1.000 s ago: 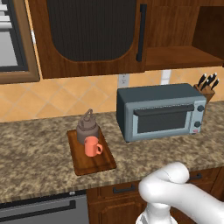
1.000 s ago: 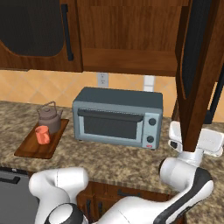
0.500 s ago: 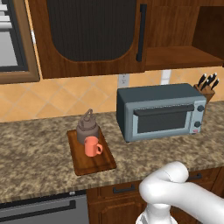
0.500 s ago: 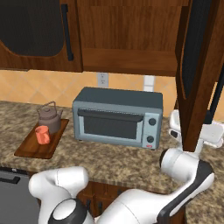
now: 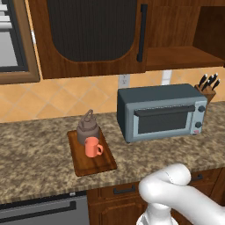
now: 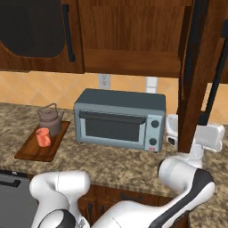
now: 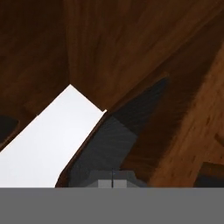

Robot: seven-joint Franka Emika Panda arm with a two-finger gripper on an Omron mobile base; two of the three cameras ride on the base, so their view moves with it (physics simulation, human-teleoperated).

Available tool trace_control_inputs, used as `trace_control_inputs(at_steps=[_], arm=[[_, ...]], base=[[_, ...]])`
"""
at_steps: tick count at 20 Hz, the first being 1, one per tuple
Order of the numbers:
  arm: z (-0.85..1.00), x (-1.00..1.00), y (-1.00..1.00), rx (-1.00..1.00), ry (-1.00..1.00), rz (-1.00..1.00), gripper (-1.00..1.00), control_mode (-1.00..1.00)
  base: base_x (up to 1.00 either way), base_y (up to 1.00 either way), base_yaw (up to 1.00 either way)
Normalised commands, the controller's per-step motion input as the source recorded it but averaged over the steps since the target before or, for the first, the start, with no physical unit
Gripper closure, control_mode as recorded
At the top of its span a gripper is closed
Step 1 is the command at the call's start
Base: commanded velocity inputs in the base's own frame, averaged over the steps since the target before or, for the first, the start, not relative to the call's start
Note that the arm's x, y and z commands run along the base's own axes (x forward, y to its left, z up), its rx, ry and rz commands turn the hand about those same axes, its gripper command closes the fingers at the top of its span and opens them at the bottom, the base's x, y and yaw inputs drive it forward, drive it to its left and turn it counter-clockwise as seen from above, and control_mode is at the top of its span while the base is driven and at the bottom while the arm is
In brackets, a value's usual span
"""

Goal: Pick the kettle from the counter and place it on the tray. Then pick the mug from the cabinet and place it on the tray. Then close the cabinet doors.

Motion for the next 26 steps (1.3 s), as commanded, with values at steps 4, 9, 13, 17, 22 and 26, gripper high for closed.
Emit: trace_control_inputs(at_steps=[4,9,13,17,22,26], arm=[[0.48,-0.23,0.68,-0.16,0.0,-0.06,1.0,-1.0],[0.46,-0.17,0.67,-0.13,-0.01,-0.04,1.0,-1.0],[0.41,-0.12,0.76,-0.17,0.0,-0.01,1.0,-1.0],[0.3,-0.01,0.77,-0.2,0.04,0.0,1.0,-1.0],[0.02,0.13,0.59,-0.15,0.23,0.01,1.0,-1.0],[0.06,0.15,0.44,-0.13,0.3,0.0,1.0,-1.0]], base=[[0.0,0.0,0.0],[0.0,0.0,0.0],[0.0,0.0,0.0],[0.0,0.0,0.0],[0.0,0.0,0.0],[0.0,0.0,0.0]])
